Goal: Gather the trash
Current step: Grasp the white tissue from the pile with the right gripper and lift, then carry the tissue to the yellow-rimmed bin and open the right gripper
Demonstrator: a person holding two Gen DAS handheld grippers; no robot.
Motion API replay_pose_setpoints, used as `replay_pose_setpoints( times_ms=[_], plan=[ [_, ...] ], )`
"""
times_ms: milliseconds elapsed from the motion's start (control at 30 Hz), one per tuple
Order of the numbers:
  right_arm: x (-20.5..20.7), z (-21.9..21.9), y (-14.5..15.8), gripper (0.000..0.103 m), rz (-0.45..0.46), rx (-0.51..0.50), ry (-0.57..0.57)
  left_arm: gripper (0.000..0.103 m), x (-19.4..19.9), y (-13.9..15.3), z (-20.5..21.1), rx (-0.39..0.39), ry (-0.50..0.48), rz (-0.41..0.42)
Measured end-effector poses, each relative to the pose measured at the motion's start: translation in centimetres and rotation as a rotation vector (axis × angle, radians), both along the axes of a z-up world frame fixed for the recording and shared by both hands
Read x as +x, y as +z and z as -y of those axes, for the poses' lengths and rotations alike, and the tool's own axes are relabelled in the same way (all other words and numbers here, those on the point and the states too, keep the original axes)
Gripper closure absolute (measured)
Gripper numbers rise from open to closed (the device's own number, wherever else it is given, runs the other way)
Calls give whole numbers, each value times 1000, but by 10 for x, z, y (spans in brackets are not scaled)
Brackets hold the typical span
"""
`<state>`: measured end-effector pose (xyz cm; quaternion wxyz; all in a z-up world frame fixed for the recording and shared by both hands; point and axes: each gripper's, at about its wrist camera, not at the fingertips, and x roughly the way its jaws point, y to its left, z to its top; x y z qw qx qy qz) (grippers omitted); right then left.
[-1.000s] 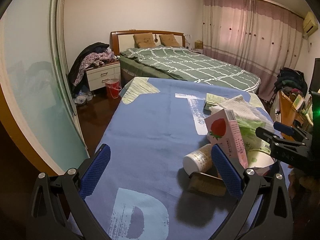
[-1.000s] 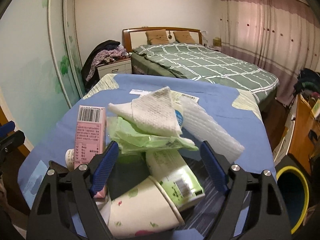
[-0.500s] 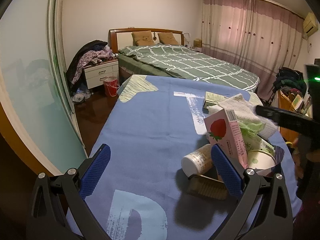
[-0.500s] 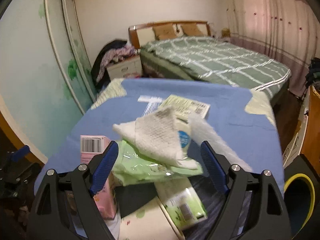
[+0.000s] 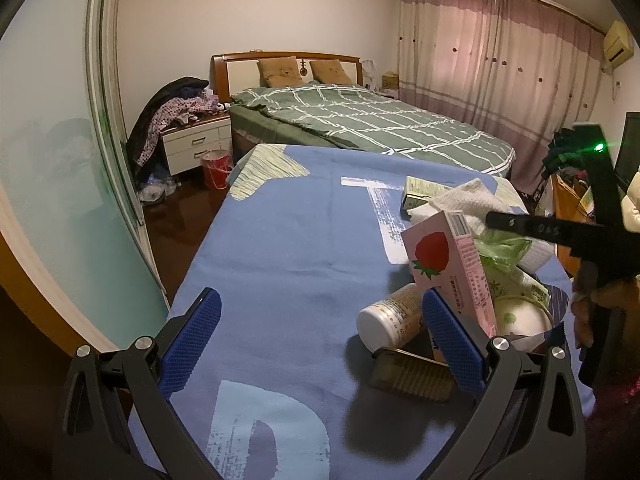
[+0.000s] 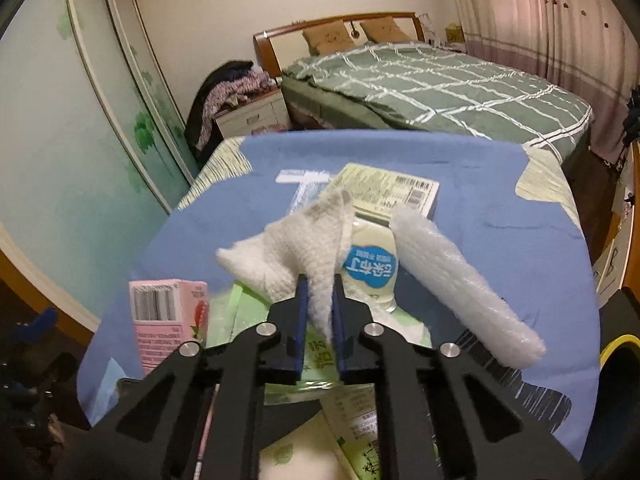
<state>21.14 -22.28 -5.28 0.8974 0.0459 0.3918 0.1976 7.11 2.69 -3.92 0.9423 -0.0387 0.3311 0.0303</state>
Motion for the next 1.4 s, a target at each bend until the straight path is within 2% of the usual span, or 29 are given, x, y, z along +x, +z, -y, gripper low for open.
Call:
replay_pose_setpoints(
  times_ms=[67, 433, 500, 567, 600, 633, 667, 733, 800, 833, 900, 967, 1000, 1033, 1067, 1133, 1167, 1200, 1233, 1267, 1300, 1333, 1367, 1400],
  plan=[
    [-4, 3, 7, 97, 20, 14, -4, 4, 0, 0, 1, 1, -4, 0],
    [-31, 21, 52, 98, 151, 110, -15, 4, 2, 2, 17, 10, -50, 7],
    [-33, 27, 61, 98, 172, 155, -12, 4, 2, 2, 22, 13, -61, 8],
    [-32, 21, 64, 98, 174, 83, -11, 4, 1, 2, 25, 15, -69, 9],
    [-32, 20, 67, 98, 172, 88, 2, 4, 2, 2, 27, 16, -73, 10],
    [-33, 27, 73, 98, 181, 161, 23, 4, 1, 2, 29, 17, -76, 13],
    [-35, 30, 80, 98, 207, 181, 13, 4, 0, 2, 32, 19, -77, 15],
    [-40, 28, 89, 98, 257, 79, -31, 4, 1, 2, 35, 22, -79, 12],
    [-39, 34, 94, 98, 231, 163, 19, 4, 2, 2, 38, 24, -85, 10],
    [-43, 37, 99, 98, 253, 186, 28, 4, 2, 1, 38, 24, -86, 9],
    [-49, 32, 105, 98, 307, 80, -20, 4, 3, 1, 40, 18, -89, 5],
    [-48, 36, 108, 98, 265, 162, 36, 4, 3, 1, 42, 19, -97, 6],
    [-50, 38, 110, 98, 274, 168, 27, 4, 3, 1, 43, 22, -101, 6],
    [-54, 35, 113, 98, 314, 94, -14, 4, 3, 1, 44, 23, -104, 7],
    [-54, 35, 114, 98, 316, 88, -6, 4, 3, 1, 45, 24, -107, 7],
    [-50, 47, 118, 98, 252, 293, 128, 4, 2, 1, 46, 26, -112, 8],
    [-51, 42, 121, 98, 296, 200, 64, 4, 2, 1, 46, 27, -111, 8],
    [-51, 35, 122, 98, 340, 61, -15, 4, 2, 1, 47, 26, -110, 9],
    [-47, 36, 120, 98, 312, 68, -7, 4, 1, 2, 47, 25, -113, 12],
    [-41, 45, 118, 98, 226, 242, 104, 4, 0, 2, 47, 26, -114, 17],
    [-39, 49, 117, 98, 191, 342, 171, 4, 0, 3, 47, 29, -113, 18],
    [-43, 49, 120, 98, 241, 264, 108, 4, 0, 2, 47, 33, -108, 16],
    [-49, 45, 123, 98, 323, 113, -2, 4, 1, 2, 47, 33, -107, 13],
    [-49, 45, 122, 98, 336, 71, -38, 4, 1, 2, 47, 28, -111, 12]
  ],
)
